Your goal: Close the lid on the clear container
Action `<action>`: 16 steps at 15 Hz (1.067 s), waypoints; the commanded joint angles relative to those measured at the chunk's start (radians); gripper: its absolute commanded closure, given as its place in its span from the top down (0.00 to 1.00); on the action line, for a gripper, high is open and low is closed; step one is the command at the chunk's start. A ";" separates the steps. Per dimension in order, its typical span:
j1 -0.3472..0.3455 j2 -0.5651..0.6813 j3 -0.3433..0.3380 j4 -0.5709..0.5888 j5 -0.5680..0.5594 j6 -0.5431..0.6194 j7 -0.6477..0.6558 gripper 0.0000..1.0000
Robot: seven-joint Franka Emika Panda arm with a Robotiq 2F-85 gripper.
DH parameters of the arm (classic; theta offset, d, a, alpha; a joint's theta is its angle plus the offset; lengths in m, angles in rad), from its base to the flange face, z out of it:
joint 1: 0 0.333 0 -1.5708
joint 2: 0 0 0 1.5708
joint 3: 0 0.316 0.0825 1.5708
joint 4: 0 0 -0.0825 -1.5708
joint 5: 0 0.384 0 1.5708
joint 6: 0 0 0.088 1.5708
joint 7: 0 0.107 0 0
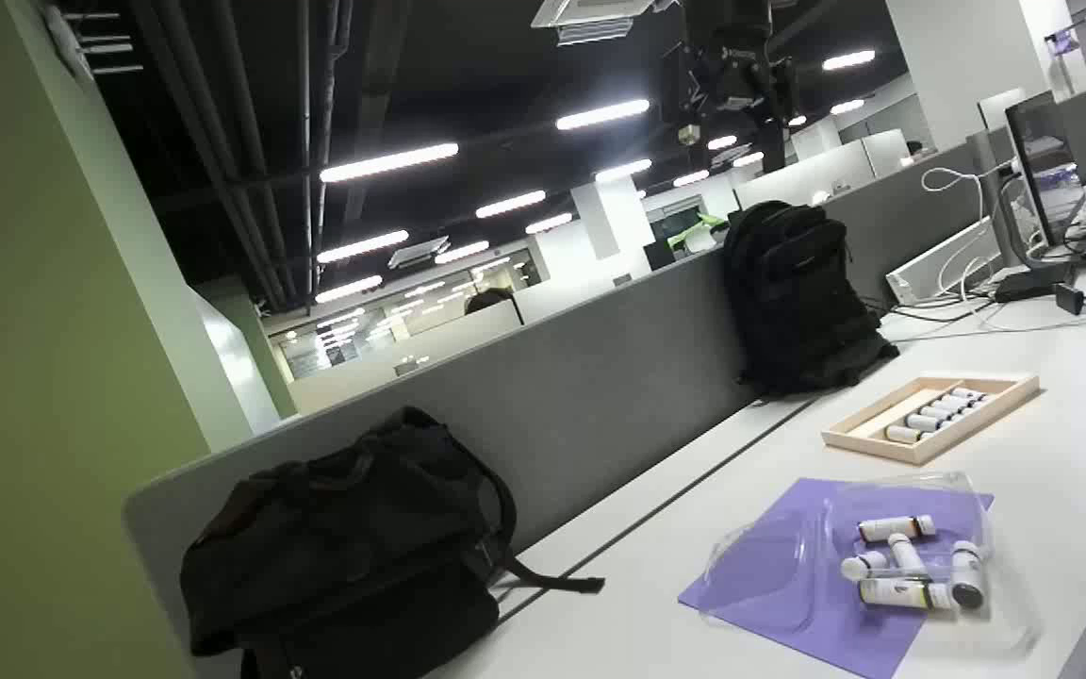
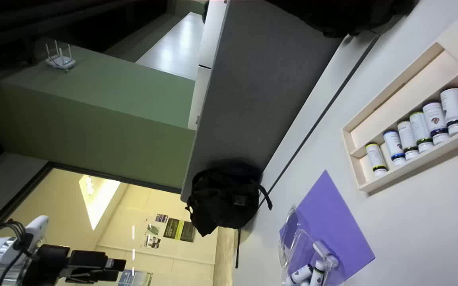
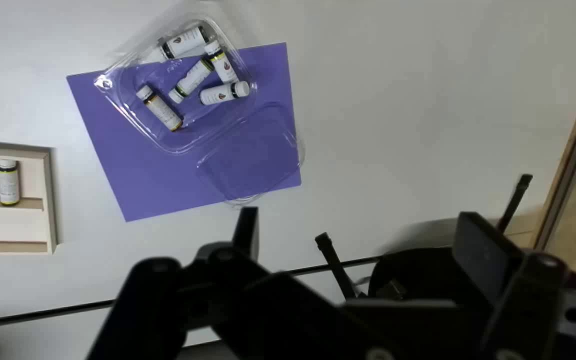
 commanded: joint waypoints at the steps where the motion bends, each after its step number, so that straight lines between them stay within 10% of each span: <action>1: -0.005 0.000 0.003 0.002 0.002 -0.001 -0.002 1.00; 7: -0.005 -0.003 0.003 0.002 0.002 0.002 -0.002 1.00; 16: -0.013 0.526 -0.228 0.162 0.255 0.091 -0.488 1.00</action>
